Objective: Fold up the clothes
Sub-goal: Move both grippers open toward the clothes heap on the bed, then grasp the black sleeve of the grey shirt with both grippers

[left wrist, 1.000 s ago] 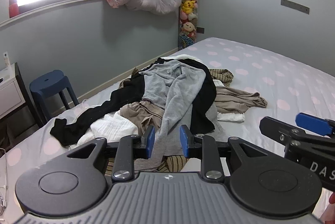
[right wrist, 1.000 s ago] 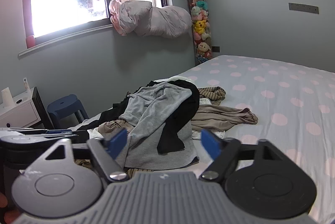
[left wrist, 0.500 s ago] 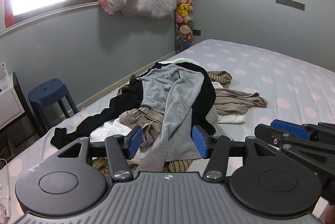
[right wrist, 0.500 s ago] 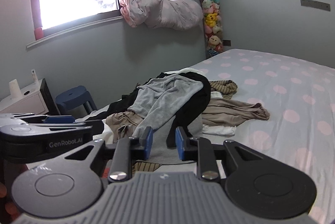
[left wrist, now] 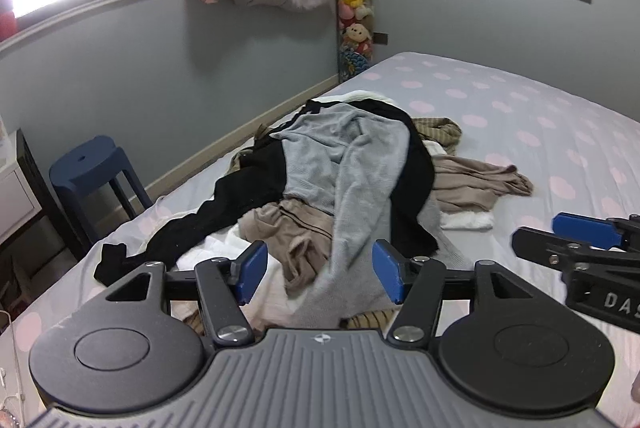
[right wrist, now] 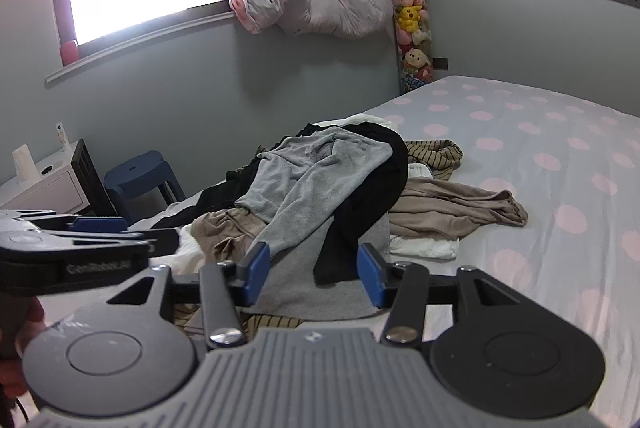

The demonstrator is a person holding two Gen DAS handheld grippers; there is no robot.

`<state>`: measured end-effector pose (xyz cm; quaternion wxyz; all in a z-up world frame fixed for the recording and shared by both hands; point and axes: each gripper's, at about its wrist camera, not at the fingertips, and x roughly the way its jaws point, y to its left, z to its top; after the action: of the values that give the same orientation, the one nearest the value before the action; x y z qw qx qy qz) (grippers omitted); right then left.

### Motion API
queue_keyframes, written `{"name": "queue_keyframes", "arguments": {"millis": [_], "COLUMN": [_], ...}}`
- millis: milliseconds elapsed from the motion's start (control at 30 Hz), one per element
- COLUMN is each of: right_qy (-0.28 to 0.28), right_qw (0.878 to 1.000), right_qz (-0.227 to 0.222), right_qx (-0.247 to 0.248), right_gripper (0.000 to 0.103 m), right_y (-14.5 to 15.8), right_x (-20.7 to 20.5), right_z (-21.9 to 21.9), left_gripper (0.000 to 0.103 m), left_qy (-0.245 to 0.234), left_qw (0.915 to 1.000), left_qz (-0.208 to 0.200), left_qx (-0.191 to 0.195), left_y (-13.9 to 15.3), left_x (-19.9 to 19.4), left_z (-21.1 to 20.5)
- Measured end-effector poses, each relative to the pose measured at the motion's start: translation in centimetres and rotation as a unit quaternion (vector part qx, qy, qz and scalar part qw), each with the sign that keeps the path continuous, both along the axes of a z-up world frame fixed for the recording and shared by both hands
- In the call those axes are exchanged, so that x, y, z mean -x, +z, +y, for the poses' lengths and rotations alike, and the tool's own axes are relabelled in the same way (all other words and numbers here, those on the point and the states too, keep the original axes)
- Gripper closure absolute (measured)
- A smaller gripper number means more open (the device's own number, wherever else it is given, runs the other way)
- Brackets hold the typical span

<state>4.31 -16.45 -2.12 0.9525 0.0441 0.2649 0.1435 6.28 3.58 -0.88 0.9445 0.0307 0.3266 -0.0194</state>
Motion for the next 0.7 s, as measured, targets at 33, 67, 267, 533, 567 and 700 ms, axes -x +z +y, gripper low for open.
{"name": "queue_keyframes", "arguments": {"millis": [33, 67, 267, 533, 567, 700], "right_qy": [0.003, 0.008, 0.031, 0.038, 0.040, 0.041], "right_qw": [1.000, 1.000, 0.999, 0.996, 0.995, 0.993], "right_qz": [0.002, 0.004, 0.028, 0.078, 0.085, 0.108], "right_qx": [0.002, 0.002, 0.021, 0.030, 0.029, 0.019], "right_gripper": [0.050, 0.050, 0.052, 0.060, 0.061, 0.061], "right_y": [-0.1, -0.2, -1.5, -4.9, -5.4, -7.4], "right_x": [-0.7, -1.3, -6.2, -14.2, -15.1, -18.1], "right_z": [0.0, -0.1, 0.0, -0.3, -0.3, 0.0], "left_gripper": [0.047, 0.047, 0.047, 0.048, 0.048, 0.048], "left_qy": [0.001, 0.002, 0.006, -0.001, -0.005, -0.020], "left_qw": [1.0000, 1.0000, 0.9999, 0.9993, 0.9991, 0.9980], "left_qz": [0.000, 0.001, 0.005, 0.021, 0.025, 0.041], "left_qx": [0.003, 0.006, -0.009, -0.031, -0.034, -0.043], "left_y": [-0.1, -0.2, -1.1, -4.5, -5.1, -7.2], "left_x": [-0.6, -1.3, -6.1, -12.1, -12.7, -14.9], "left_z": [0.4, 0.8, 3.9, 6.3, 6.3, 6.1]}}
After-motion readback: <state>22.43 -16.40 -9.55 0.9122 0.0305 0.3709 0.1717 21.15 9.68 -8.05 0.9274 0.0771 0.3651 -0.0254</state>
